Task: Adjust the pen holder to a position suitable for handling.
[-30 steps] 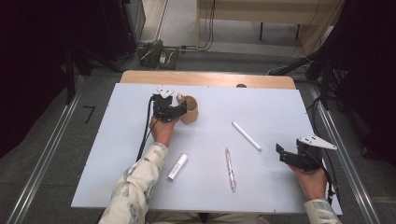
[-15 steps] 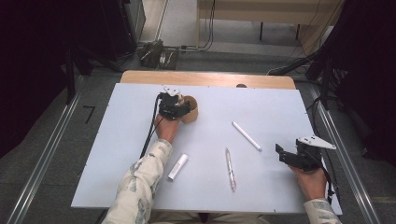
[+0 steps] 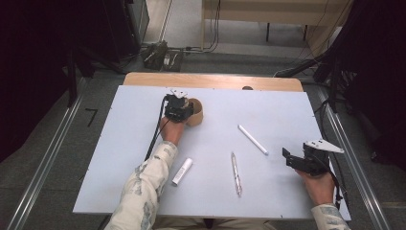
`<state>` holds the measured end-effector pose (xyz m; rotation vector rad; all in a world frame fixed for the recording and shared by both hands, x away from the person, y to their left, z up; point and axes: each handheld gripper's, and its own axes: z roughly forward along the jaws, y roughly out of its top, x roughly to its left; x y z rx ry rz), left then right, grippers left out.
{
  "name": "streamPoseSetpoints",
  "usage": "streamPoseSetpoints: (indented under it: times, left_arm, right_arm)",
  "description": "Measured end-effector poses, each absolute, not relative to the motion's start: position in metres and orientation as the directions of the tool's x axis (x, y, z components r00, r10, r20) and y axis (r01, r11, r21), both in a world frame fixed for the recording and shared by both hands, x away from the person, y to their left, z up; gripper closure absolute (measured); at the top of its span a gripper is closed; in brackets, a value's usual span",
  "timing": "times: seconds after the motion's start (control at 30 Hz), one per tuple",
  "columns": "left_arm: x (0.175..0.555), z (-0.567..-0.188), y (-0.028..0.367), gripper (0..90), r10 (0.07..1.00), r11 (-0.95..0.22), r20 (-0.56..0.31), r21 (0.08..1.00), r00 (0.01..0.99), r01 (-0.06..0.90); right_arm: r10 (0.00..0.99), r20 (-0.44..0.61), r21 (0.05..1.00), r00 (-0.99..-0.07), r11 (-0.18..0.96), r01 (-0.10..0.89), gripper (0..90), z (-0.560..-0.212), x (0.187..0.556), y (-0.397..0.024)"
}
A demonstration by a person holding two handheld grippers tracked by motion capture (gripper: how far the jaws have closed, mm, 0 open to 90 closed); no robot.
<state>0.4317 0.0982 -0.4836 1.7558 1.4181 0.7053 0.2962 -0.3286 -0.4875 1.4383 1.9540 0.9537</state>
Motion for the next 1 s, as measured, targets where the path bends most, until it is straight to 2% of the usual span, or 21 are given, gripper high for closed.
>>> streamPoseSetpoints:
  times: [0.27,0.6,1.0]
  left_arm:
    - [0.4306,-0.4834,0.0966,66.6,0.973,-0.13,0.001,0.831,0.232,0.541]
    - [0.4308,-0.483,0.0984,67.2,0.974,-0.11,-0.019,0.833,0.226,0.543]
    - [0.4253,-0.4814,0.0917,67.3,0.965,-0.14,-0.008,0.826,0.261,0.546]
  right_arm:
    - [0.956,-0.009,0.792,-0.294,0.186,0.582,15.9,-0.4873,0.2962,-0.3282]
    - [0.957,-0.004,0.792,-0.29,0.18,0.583,16.1,-0.4871,0.2961,-0.329]
    - [0.957,-0.001,0.79,-0.289,0.178,0.586,16.1,-0.4872,0.2962,-0.3289]
